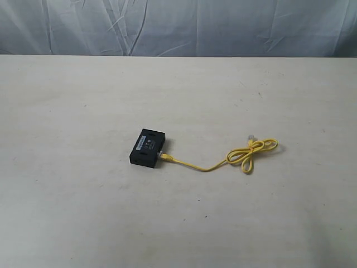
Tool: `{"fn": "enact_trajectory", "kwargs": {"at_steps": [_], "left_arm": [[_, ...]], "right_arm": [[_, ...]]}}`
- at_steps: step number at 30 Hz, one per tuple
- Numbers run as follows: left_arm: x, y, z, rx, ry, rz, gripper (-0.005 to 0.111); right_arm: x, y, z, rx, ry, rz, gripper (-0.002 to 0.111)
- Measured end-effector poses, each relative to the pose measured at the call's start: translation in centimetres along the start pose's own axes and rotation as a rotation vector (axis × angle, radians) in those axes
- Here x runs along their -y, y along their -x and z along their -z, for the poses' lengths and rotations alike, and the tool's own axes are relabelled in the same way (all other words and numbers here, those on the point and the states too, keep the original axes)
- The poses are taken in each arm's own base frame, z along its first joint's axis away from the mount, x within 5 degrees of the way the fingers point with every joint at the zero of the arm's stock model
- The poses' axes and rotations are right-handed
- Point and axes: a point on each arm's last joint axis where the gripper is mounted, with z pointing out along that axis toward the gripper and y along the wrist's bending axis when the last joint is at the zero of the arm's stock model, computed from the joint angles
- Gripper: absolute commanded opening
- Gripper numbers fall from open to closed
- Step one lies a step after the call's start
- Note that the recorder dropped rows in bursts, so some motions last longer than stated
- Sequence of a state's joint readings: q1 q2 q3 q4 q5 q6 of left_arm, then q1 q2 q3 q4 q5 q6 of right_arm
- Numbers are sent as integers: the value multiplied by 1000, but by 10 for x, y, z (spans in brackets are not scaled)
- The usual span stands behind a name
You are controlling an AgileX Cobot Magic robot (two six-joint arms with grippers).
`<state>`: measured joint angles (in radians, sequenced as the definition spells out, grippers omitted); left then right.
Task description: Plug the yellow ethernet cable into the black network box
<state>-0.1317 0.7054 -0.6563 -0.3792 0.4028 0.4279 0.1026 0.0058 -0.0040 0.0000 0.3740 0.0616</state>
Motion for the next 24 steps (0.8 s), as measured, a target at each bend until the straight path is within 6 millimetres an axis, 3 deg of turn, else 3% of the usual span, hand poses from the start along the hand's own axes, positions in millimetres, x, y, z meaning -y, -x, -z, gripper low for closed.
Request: {"fn": "enact_trajectory", "kwargs": {"at_steps": [10, 17, 20, 24], "left_arm": [[0, 0, 0, 0, 3, -7, 0], [1, 1, 14, 46, 15, -34, 0], [1, -12, 22, 59, 38, -55, 0], [3, -47, 31, 67, 59, -78, 0]], "right_arm": [[0, 0, 0, 0, 0, 0, 0], [0, 0, 0, 0, 0, 0, 0], [0, 0, 0, 0, 0, 0, 0], [0, 0, 0, 0, 0, 0, 0]]}}
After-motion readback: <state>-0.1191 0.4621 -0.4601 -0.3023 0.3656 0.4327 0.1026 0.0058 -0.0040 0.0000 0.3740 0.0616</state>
